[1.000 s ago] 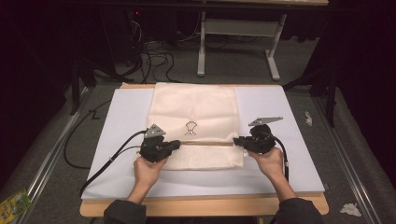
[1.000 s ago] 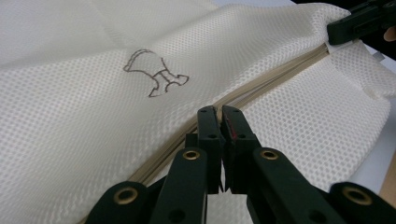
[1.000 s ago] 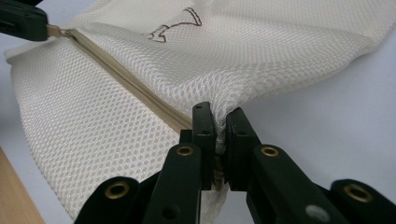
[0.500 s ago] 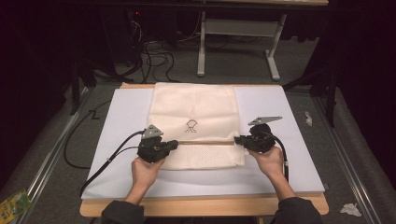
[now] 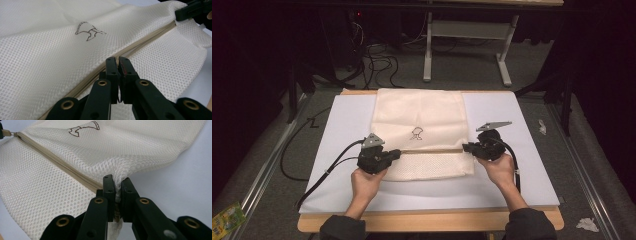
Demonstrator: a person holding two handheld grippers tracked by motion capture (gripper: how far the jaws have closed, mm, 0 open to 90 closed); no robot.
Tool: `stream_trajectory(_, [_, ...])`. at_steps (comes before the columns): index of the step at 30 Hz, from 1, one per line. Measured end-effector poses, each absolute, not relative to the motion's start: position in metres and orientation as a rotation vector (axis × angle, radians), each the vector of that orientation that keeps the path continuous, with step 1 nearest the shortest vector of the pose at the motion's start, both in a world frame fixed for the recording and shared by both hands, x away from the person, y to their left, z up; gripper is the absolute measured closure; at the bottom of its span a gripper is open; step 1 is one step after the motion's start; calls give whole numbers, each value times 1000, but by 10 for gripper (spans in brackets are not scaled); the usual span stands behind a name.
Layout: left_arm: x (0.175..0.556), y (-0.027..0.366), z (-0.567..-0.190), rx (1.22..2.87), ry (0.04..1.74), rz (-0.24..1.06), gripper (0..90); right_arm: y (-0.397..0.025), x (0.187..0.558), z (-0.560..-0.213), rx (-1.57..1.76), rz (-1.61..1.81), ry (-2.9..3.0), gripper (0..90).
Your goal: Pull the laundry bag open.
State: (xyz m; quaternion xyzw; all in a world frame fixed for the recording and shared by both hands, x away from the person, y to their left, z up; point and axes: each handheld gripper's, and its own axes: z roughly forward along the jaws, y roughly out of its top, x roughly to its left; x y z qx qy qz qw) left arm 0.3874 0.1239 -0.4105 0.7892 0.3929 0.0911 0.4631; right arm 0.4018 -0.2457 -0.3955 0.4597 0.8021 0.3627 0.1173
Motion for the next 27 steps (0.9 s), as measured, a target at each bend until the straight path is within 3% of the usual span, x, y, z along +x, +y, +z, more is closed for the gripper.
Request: stream_trajectory(27, [389, 141, -409, 1917, 1012, 256, 875, -250, 406, -397, 1356, 1036, 2347, 863])
